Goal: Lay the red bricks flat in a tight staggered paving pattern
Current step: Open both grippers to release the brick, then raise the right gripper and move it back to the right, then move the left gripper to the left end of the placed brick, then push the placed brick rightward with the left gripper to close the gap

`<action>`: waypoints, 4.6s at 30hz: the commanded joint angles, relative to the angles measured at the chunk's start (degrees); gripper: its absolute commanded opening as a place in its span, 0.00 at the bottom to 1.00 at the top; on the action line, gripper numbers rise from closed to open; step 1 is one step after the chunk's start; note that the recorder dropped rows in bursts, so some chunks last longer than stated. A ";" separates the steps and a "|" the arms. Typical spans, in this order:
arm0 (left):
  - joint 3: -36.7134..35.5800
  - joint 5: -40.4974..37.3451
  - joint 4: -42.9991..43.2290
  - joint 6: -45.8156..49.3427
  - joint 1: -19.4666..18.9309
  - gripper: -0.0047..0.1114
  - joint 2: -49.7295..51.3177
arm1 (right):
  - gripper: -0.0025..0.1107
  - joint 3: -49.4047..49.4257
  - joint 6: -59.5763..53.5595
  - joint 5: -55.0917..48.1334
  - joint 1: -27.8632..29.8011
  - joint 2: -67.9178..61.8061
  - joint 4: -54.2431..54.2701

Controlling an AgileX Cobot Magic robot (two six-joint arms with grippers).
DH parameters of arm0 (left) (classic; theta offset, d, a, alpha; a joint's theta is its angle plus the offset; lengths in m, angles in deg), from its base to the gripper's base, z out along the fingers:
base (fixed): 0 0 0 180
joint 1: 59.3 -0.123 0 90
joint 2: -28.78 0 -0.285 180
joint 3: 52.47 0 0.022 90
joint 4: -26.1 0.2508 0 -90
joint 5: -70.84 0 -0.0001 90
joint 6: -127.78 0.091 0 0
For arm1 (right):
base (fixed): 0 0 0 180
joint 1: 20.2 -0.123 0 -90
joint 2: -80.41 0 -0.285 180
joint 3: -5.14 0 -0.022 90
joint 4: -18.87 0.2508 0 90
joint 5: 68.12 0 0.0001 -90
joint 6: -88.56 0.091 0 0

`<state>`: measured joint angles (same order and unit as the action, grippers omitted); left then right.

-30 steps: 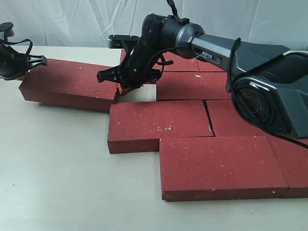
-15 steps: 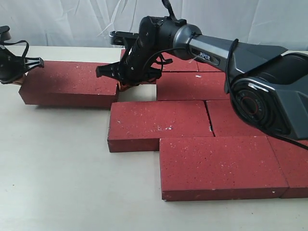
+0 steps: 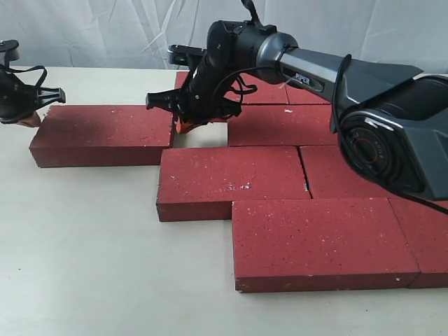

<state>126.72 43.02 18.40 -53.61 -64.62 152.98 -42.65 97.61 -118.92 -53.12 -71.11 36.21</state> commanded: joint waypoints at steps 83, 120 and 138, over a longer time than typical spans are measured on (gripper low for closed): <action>-17.76 -1.27 -6.86 3.43 -3.07 0.04 -23.08 | 0.01 35.64 -6.13 -11.95 24.22 42.47 -6.57; 1.10 -2.90 -0.64 5.93 -3.07 0.04 0.92 | 0.01 35.64 -6.13 -10.24 24.23 42.23 -6.24; 1.71 -5.62 -21.43 25.65 -3.07 0.04 2.85 | 0.01 35.64 -6.13 -8.99 24.23 42.23 -6.24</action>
<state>128.14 38.17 -1.61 -28.93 -67.42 155.70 -7.44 91.80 -128.47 -29.16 -29.25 30.15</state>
